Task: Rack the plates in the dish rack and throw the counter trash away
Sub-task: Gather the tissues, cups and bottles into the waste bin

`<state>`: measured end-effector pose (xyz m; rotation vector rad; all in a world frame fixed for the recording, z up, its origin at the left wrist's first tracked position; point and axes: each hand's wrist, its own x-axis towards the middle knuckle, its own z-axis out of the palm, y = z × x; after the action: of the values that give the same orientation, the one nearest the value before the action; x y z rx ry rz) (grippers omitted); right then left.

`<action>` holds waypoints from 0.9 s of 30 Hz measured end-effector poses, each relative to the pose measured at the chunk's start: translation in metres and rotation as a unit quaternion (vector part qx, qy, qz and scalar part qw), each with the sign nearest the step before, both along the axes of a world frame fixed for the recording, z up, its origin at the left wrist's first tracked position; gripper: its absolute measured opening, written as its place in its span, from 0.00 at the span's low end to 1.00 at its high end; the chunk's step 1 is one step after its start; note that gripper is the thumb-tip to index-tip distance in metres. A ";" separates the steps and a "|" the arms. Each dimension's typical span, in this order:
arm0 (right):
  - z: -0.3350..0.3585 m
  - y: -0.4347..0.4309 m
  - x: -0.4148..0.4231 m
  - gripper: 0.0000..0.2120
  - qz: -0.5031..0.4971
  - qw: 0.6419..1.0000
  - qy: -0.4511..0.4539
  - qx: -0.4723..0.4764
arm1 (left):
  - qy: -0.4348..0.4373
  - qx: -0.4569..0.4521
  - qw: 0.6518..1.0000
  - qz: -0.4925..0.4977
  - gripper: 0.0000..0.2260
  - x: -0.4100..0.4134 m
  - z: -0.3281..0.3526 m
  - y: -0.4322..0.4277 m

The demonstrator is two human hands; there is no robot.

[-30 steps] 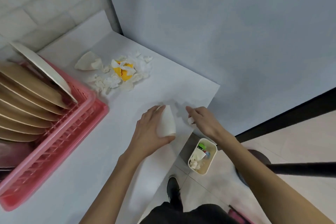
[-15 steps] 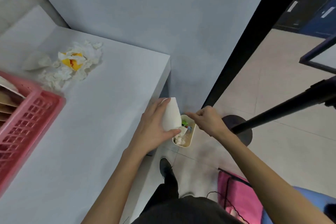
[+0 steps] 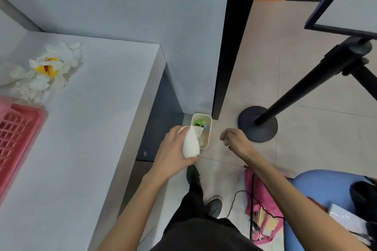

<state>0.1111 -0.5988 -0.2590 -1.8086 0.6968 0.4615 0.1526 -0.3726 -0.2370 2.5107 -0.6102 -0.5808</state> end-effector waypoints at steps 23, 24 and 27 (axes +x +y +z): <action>-0.215 -0.016 0.047 0.10 0.061 0.987 0.089 -0.116 | 0.110 0.129 0.981 -0.095 0.25 0.077 -0.265 -0.034; -0.229 -0.015 0.049 0.10 0.064 0.987 0.090 -0.113 | 0.104 0.135 0.980 -0.103 0.25 0.081 -0.282 -0.035; -0.276 -0.010 0.052 0.11 0.080 0.986 0.082 -0.119 | 0.085 0.137 0.982 -0.102 0.26 0.094 -0.334 -0.040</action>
<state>0.1633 -0.6092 -0.5349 -2.0777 0.7478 0.6623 0.2469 -0.4127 -0.5707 2.6292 -0.7747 -1.0053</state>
